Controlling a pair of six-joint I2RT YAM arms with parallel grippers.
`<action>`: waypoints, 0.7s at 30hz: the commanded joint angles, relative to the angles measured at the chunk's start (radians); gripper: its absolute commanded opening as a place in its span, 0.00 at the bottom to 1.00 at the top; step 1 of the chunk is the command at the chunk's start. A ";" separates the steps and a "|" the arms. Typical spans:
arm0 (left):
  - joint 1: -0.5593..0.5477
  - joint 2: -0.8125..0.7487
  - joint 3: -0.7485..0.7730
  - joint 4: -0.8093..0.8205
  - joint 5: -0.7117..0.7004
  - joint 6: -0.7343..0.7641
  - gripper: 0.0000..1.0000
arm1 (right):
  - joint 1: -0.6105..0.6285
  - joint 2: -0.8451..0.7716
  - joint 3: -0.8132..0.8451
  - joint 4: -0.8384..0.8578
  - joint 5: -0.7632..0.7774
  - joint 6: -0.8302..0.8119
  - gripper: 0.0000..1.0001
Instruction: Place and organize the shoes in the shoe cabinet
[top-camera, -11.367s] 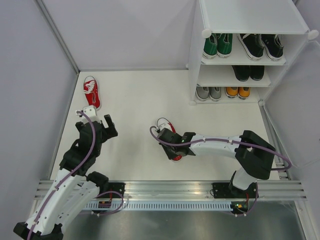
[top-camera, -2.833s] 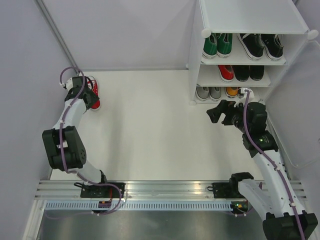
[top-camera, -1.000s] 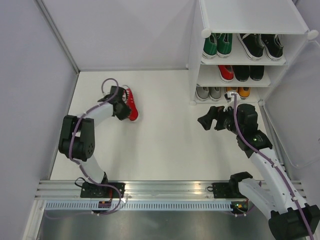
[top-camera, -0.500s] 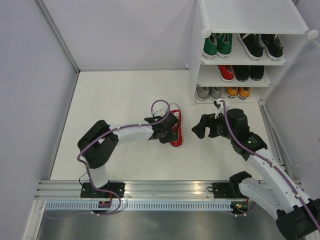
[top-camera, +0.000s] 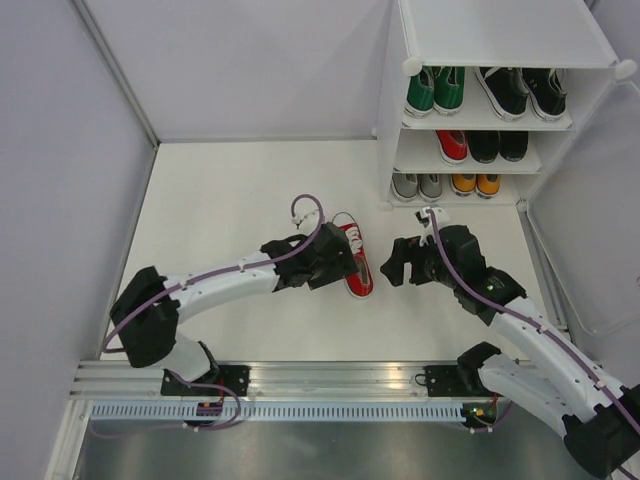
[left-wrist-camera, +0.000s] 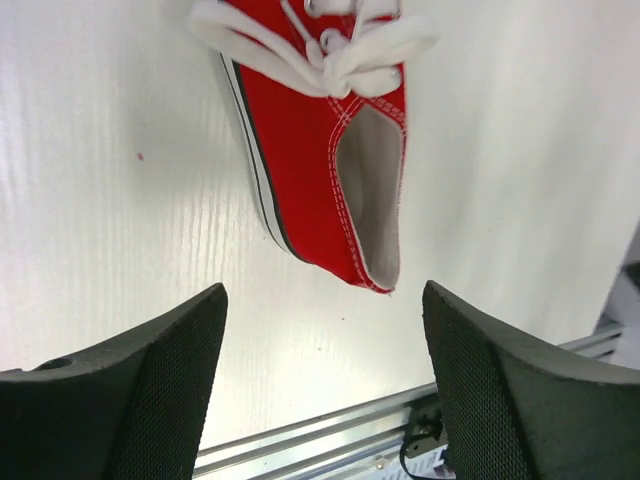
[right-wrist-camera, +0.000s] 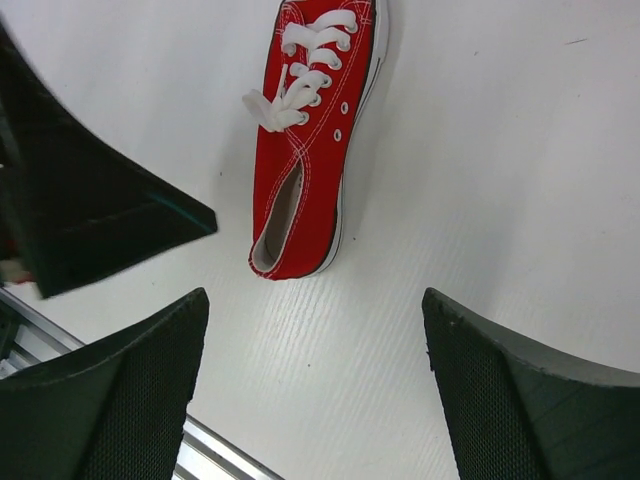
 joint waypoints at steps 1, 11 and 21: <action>0.051 -0.138 -0.050 -0.045 -0.068 0.071 0.83 | 0.032 0.023 0.028 0.005 0.057 0.029 0.90; 0.427 -0.465 -0.205 -0.156 0.044 0.398 0.93 | 0.260 0.228 0.094 0.022 0.251 0.104 0.67; 0.802 -0.715 -0.294 -0.231 0.079 0.643 0.96 | 0.377 0.447 0.217 0.007 0.426 0.138 0.48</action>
